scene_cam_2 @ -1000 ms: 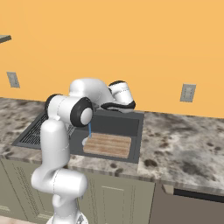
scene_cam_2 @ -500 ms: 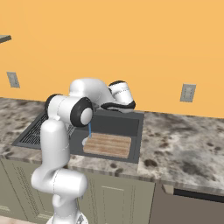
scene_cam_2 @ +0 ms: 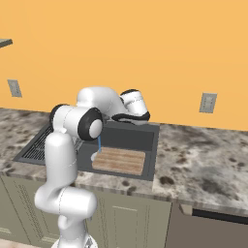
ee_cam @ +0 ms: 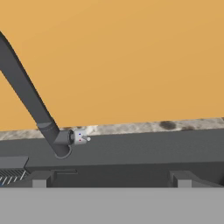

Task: Turn on the sink faucet with hot water and rinse the cutting board for ten seconds, then turn off the faucet. Push the cutting board to reach the water if necessary.

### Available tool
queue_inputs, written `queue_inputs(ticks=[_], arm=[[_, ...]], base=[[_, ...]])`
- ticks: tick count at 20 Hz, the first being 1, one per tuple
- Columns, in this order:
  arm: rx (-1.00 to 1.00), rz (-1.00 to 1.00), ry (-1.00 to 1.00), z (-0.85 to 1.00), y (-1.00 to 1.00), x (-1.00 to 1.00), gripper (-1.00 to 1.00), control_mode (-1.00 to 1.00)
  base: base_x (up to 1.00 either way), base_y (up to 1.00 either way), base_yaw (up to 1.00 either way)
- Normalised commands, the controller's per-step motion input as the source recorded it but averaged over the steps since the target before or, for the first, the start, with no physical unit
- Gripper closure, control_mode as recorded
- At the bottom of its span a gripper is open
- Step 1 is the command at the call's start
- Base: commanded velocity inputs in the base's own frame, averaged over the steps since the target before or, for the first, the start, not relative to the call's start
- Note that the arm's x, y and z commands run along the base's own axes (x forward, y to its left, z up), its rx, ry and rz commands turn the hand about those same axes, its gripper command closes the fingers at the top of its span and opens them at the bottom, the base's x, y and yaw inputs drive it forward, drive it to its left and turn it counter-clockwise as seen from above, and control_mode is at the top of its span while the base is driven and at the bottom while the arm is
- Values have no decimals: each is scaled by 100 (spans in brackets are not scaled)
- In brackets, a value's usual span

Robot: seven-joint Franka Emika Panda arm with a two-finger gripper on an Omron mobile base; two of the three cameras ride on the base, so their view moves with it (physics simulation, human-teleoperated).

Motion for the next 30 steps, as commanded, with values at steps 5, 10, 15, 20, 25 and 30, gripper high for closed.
queue_inputs(ticks=[5, 10, 15, 20, 25, 30], arm=[[0, 0, 0, 0, 0, 0, -100, -100], [0, 0, 0, 0, 0, 0, -100, -100], [0, 0, 0, 0, 0, 0, -100, -100], [0, 0, 0, 0, 0, 0, -100, -100], [0, 0, 0, 0, 0, 0, -100, -100], [0, 0, 0, 0, 0, 0, -100, -100]], base=[[0, 0, 0], [0, 0, 0], [0, 0, 0], [0, 0, 0], [0, 0, 0], [0, 0, 0]])
